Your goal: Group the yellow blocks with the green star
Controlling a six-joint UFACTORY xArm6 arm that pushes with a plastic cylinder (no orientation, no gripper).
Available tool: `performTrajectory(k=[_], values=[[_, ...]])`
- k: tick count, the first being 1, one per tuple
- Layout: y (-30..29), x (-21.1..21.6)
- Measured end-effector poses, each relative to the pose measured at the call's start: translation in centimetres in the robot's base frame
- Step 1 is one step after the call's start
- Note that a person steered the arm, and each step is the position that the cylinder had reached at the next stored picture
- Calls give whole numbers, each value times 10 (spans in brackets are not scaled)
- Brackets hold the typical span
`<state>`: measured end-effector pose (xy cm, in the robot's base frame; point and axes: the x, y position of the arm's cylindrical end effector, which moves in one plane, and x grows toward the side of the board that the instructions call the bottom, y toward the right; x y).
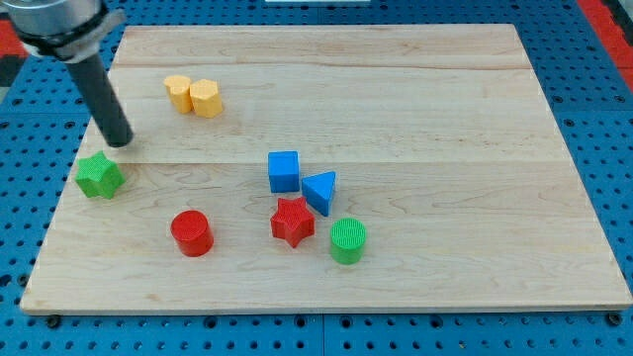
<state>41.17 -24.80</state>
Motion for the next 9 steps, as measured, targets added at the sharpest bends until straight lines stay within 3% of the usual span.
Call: performTrajectory(k=[2,3,4,5,6,8,9], values=[[16,64],[58,43],[171,-21],[182,-103],[109,-105],[90,-14],[116,-29]])
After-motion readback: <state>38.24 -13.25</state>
